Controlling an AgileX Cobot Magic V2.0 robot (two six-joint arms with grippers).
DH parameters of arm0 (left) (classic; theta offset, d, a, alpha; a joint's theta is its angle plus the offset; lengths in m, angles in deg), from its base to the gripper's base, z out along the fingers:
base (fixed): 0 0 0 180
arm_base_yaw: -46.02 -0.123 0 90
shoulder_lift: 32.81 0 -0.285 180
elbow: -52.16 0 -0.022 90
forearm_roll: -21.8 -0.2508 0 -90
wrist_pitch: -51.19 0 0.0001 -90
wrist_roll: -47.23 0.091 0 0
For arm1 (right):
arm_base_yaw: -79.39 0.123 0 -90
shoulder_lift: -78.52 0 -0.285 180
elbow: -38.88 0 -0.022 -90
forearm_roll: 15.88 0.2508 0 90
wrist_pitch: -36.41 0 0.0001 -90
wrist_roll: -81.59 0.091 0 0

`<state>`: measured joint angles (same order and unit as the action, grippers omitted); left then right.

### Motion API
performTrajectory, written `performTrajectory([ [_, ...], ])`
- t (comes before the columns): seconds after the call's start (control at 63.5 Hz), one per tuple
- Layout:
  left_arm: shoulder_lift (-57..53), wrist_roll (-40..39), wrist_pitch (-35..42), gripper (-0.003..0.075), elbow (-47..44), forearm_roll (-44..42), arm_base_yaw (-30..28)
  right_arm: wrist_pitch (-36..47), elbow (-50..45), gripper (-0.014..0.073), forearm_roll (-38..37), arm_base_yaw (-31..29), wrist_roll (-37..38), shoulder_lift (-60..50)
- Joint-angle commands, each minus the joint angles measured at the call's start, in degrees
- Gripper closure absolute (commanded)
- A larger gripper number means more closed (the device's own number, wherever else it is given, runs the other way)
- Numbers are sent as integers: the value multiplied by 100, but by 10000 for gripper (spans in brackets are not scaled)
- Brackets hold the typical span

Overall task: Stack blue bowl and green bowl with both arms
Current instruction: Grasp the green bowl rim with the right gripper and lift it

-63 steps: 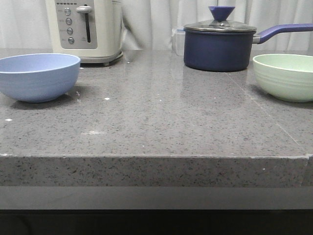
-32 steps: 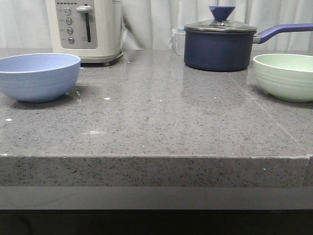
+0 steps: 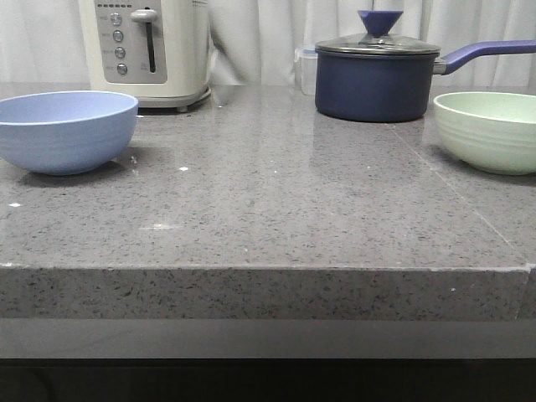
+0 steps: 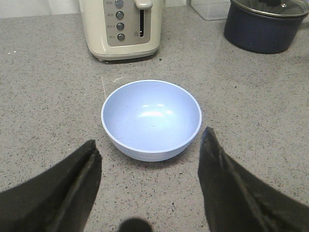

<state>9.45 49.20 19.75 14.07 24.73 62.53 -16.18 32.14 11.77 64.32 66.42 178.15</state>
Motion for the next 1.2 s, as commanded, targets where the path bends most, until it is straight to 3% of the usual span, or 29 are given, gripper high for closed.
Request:
performTrajectory([
  [0.0, 42, -2, 380, 280, 184, 8, 43, 238, 202, 269, 266, -25, -73, -220],
  [0.583, 42, -2, 380, 280, 184, 8, 43, 196, 202, 659, 310, -25, -73, -220],
  [0.804, 42, -2, 380, 280, 184, 8, 43, 247, 215, 657, 310, 313, -208, -496],
  [1.04, 42, -2, 380, 280, 184, 8, 43, 74, 987, 648, 188, 1432, -114, -513],
  [1.182, 42, -2, 380, 280, 184, 8, 43, 224, 1360, 648, -325, 2126, 266, -511],
])
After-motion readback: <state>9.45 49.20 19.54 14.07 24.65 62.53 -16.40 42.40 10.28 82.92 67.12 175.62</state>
